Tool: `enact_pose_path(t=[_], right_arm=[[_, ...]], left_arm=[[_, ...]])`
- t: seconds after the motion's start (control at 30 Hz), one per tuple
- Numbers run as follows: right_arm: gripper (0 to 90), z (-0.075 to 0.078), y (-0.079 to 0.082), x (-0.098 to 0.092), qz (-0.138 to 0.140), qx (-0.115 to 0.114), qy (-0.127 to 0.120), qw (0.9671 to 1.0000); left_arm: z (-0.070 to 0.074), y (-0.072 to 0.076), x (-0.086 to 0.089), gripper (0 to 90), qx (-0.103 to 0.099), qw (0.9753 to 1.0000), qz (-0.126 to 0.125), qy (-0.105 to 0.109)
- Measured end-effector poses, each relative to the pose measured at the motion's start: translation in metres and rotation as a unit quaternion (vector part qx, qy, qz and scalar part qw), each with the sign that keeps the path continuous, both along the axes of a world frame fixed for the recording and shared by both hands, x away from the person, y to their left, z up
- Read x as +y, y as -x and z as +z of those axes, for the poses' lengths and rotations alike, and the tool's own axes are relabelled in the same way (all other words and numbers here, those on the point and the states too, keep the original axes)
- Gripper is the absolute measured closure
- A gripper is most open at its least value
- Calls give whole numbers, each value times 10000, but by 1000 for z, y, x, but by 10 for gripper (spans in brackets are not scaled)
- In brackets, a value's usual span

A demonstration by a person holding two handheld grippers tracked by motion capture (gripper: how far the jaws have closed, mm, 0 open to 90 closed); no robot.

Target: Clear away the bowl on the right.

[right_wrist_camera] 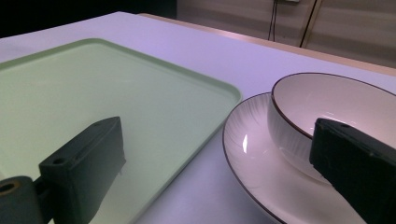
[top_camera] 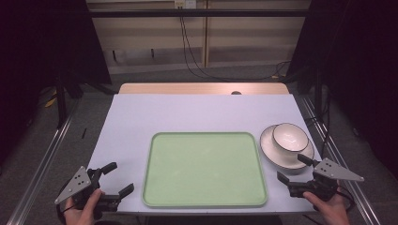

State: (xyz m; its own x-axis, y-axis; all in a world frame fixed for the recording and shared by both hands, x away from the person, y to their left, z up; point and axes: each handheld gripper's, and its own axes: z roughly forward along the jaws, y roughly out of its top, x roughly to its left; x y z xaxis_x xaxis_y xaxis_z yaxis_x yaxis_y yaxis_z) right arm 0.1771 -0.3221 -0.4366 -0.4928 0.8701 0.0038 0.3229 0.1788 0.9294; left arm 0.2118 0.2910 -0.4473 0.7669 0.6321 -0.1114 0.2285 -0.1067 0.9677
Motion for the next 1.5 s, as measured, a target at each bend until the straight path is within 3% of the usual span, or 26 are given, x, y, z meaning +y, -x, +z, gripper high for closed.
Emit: enact_pose_path(t=[0.33, 0.5, 0.67, 0.73, 0.93, 1.0, 1.07, 1.2, 1.3, 1.37, 1.5], right_arm=[[45, 2, 0, -5, -83, -16, -11, 10000], [46, 3, 0, -5, -63, -5, 6, 10000], [46, 3, -2, -6, -81, 36, 23, 10000], [46, 3, -3, -7, -38, 22, 157, 9999], [54, 3, -8, -15, -69, 81, 114, 9999], [59, 3, -10, -18, -77, 71, 130, 9999], [61, 4, -11, -20, -82, 86, 146, 9998], [68, 6, -15, -26, -144, 97, 156, 9997], [73, 8, -17, -30, -142, 81, 146, 9998], [77, 8, -20, -35, -174, 93, 142, 9997], [105, 9, -26, -42, -187, 116, 177, 9996]], left_arm=[[-1, -1, -3, 11, 52, 10000, -24, 19], [1, -1, -4, 11, -55, 9994, -144, 298], [1, 0, -6, 10, -16, 9996, -105, 270], [1, 0, -8, 10, -15, 9995, -97, 286], [1, -1, -9, 9, -20, 9996, -236, 130], [1, -2, -8, 9, -25, 9995, -268, 165], [0, -1, -8, 9, 13, 9998, -155, 142], [1, -1, -8, 9, -7, 9998, -167, 90], [0, -1, -8, 9, 13, 9997, -119, 190], [1, -2, -6, 9, -31, 9998, -159, 74], [0, -1, -6, 9, -4, 9998, -134, 141]])
